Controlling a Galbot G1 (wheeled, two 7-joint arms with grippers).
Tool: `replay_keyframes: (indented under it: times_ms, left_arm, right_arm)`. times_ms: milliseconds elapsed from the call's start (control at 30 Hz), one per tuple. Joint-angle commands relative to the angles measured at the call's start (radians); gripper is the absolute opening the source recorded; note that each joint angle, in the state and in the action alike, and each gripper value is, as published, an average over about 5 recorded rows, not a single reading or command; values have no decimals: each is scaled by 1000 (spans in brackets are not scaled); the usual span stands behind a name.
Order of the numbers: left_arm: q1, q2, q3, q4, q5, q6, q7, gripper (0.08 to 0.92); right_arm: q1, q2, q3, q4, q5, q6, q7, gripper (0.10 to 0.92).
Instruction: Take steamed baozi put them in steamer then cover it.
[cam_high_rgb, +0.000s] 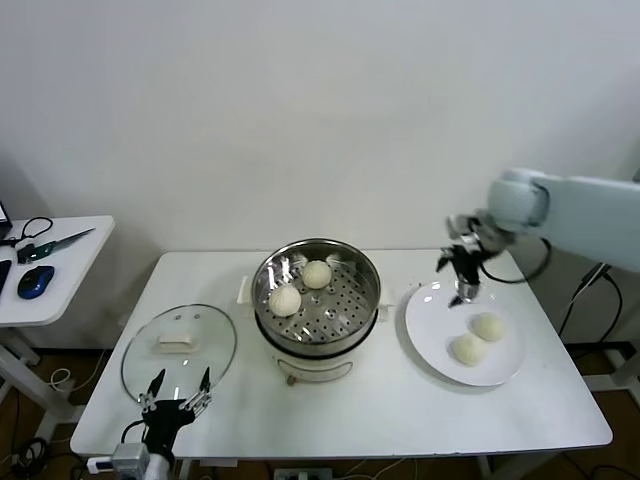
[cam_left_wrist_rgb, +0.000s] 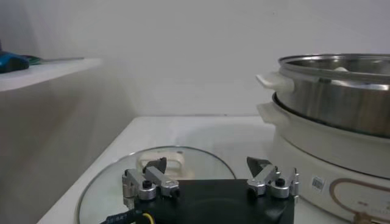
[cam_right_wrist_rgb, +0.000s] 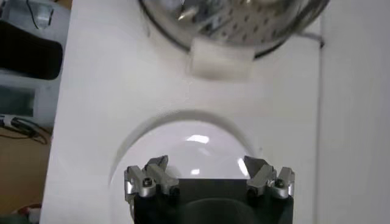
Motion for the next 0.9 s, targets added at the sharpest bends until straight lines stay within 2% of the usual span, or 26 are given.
replay_keyframes:
  times_ms: [33, 567, 900]
  left_arm:
    - [-1, -1, 0, 0, 1, 0, 0, 823]
    - [1, -9, 9, 14, 17, -3, 0, 823]
    - [1, -11, 9, 16, 33, -7, -1, 823]
  right_arm:
    - [-336, -180, 220, -38, -217, -1, 13, 823]
    - [-494, -37, 345, -159, -231, -30, 60, 823]
    - [-524, -4, 385, -186, -229, -36, 75, 818]
